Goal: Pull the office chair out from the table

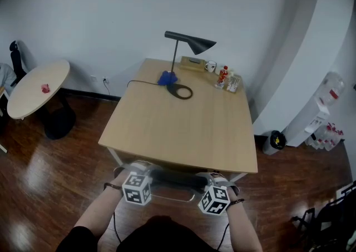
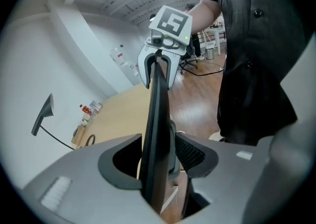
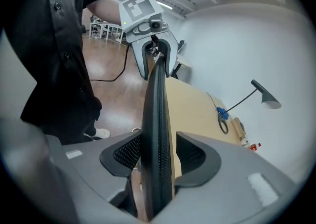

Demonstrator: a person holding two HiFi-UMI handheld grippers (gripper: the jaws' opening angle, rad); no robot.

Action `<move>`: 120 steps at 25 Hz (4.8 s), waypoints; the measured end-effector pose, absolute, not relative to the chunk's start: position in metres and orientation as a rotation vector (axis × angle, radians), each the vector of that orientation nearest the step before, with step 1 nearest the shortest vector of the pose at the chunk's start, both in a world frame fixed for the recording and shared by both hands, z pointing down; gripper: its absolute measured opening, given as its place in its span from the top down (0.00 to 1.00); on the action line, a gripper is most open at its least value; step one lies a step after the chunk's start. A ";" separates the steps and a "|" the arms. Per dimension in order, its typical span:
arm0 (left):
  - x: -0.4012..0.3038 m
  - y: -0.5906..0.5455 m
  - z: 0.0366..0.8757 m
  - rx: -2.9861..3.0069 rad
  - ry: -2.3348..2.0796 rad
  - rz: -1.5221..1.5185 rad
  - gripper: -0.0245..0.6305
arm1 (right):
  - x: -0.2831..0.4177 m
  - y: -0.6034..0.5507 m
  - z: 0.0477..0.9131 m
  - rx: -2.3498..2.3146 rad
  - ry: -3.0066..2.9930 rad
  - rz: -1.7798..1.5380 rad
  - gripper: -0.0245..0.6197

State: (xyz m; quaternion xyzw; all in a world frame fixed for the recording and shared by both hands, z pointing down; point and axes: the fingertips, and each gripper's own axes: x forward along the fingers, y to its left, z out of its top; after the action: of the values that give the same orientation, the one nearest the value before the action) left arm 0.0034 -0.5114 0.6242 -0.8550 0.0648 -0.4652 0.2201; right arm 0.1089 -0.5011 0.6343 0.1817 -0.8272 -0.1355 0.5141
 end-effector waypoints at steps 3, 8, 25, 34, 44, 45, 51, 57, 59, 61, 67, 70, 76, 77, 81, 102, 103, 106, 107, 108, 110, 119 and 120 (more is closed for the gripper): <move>0.002 -0.516 0.633 -2.326 0.164 -1.336 0.64 | 0.111 -0.504 0.641 0.426 -1.938 -0.314 0.65; 0.002 -0.521 0.642 -2.286 0.160 -1.405 0.64 | 0.119 -0.508 0.654 0.400 -1.814 -0.284 0.69; -0.010 -0.531 0.668 -2.052 0.181 -1.587 0.87 | 0.123 -0.503 0.669 0.335 -1.705 -0.356 0.84; -0.008 -0.520 0.669 -2.029 0.190 -1.629 0.89 | 0.128 -0.493 0.670 0.321 -1.710 -0.375 0.86; -0.009 -0.494 0.668 -2.060 0.253 -1.681 0.90 | 0.128 -0.480 0.668 0.274 -1.709 -0.394 0.90; -0.010 -0.490 0.668 -2.063 0.255 -1.686 0.90 | 0.127 -0.476 0.669 0.270 -1.709 -0.393 0.90; -0.011 -0.470 0.669 -2.074 0.236 -1.701 0.90 | 0.126 -0.455 0.669 0.258 -1.715 -0.368 0.90; -0.013 -0.446 0.668 -2.085 0.209 -1.704 0.90 | 0.124 -0.430 0.668 0.264 -1.716 -0.346 0.89; -0.013 -0.438 0.668 -2.087 0.200 -1.704 0.90 | 0.124 -0.421 0.667 0.267 -1.716 -0.338 0.89; -0.014 -0.428 0.667 -2.090 0.189 -1.703 0.90 | 0.123 -0.411 0.667 0.269 -1.715 -0.327 0.89; -0.016 -0.395 0.665 -2.096 0.166 -1.702 0.90 | 0.120 -0.376 0.665 0.274 -1.717 -0.299 0.89; -0.016 -0.381 0.666 -2.093 0.159 -1.700 0.90 | 0.120 -0.361 0.665 0.283 -1.715 -0.280 0.89; -0.020 -0.351 0.666 -2.091 0.138 -1.694 0.90 | 0.116 -0.329 0.666 0.298 -1.708 -0.250 0.88; -0.021 -0.348 0.665 -2.089 0.134 -1.692 0.90 | 0.115 -0.325 0.665 0.301 -1.709 -0.246 0.88; -0.023 -0.331 0.663 -2.090 0.119 -1.694 0.90 | 0.113 -0.307 0.664 0.308 -1.710 -0.222 0.87; -0.028 -0.280 0.664 -2.086 0.112 -1.691 0.90 | 0.109 -0.256 0.665 0.341 -1.700 -0.212 0.86; -0.027 -0.279 0.664 -2.086 0.110 -1.692 0.90 | 0.108 -0.255 0.665 0.341 -1.702 -0.212 0.86; -0.027 -0.272 0.663 -2.089 0.105 -1.696 0.90 | 0.109 -0.247 0.664 0.337 -1.706 -0.207 0.86; -0.027 -0.270 0.662 -2.091 0.106 -1.696 0.90 | 0.109 -0.246 0.663 0.335 -1.706 -0.208 0.86; -0.027 -0.269 0.662 -2.094 0.108 -1.696 0.90 | 0.109 -0.245 0.663 0.334 -1.705 -0.210 0.86; -0.028 -0.267 0.661 -2.096 0.114 -1.699 0.90 | 0.107 -0.244 0.663 0.331 -1.705 -0.214 0.87; -0.032 -0.245 0.662 -2.112 0.102 -1.716 0.89 | 0.104 -0.222 0.662 0.303 -1.712 -0.196 0.87; -0.032 -0.243 0.663 -2.110 0.104 -1.712 0.89 | 0.104 -0.219 0.663 0.305 -1.711 -0.198 0.87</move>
State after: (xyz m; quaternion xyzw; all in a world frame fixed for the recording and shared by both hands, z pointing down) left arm -0.0315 -0.2426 0.6628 -0.7588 0.0375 -0.6155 0.2097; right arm 0.1039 -0.2191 0.6627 0.1339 -0.7507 -0.0870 0.6411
